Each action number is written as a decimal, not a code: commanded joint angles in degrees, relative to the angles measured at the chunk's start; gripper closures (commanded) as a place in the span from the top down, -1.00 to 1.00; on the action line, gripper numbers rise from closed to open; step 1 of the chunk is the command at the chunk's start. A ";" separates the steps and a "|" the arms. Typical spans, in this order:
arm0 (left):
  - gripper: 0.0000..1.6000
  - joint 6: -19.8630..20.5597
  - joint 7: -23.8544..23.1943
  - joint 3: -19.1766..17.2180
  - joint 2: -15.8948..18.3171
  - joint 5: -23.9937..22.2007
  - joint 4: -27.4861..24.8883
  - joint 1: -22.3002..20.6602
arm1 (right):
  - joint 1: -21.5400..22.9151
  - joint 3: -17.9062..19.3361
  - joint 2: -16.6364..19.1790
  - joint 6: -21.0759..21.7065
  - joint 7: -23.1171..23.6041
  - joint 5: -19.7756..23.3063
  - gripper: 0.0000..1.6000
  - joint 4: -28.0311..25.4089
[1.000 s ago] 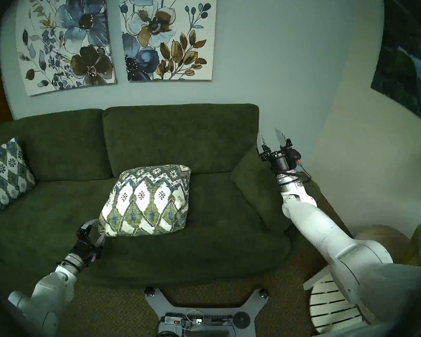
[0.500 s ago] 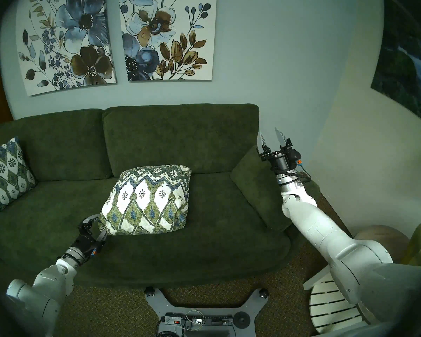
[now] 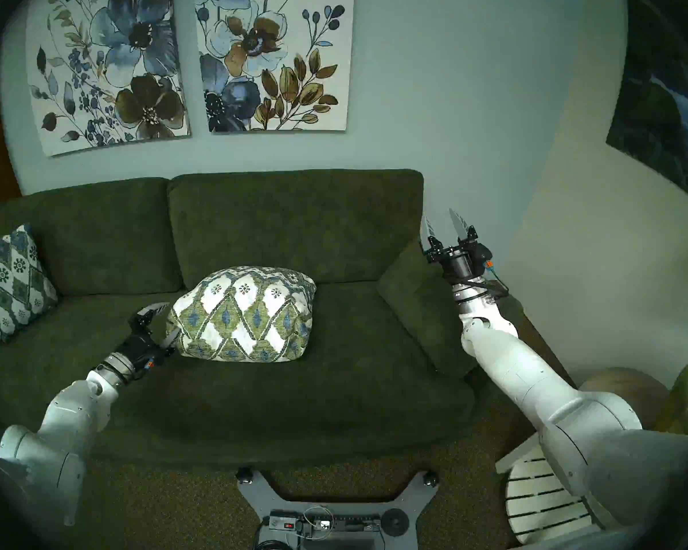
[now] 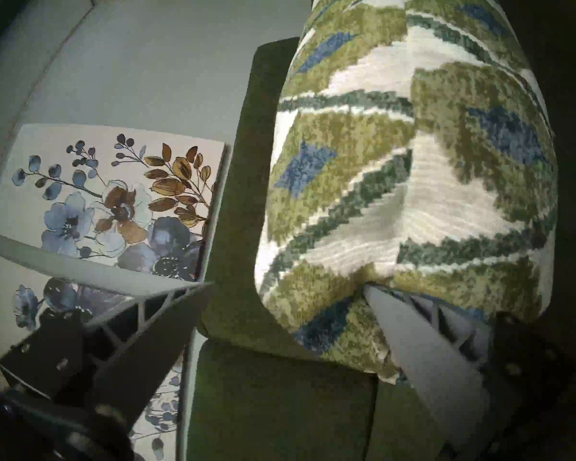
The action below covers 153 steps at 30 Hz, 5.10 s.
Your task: Fluff a cushion
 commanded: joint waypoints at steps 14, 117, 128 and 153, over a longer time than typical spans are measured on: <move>-1.00 -2.51 -13.04 -1.38 -5.09 -2.37 10.36 -11.23 | 0.57 0.05 -0.11 0.04 0.12 -0.01 1.00 -0.48; -1.00 1.45 -8.42 20.37 -22.81 -8.00 7.49 -7.76 | 0.59 0.05 -0.13 0.04 0.13 -0.02 1.00 -0.45; -1.00 2.03 -7.44 20.67 -24.49 -8.05 12.74 -9.43 | 0.58 0.05 -0.11 0.04 0.15 -0.01 1.00 -0.52; -1.00 1.84 -5.92 20.40 -24.44 -8.62 13.68 -10.18 | -8.68 -9.36 -1.86 4.51 4.05 -3.43 1.00 1.64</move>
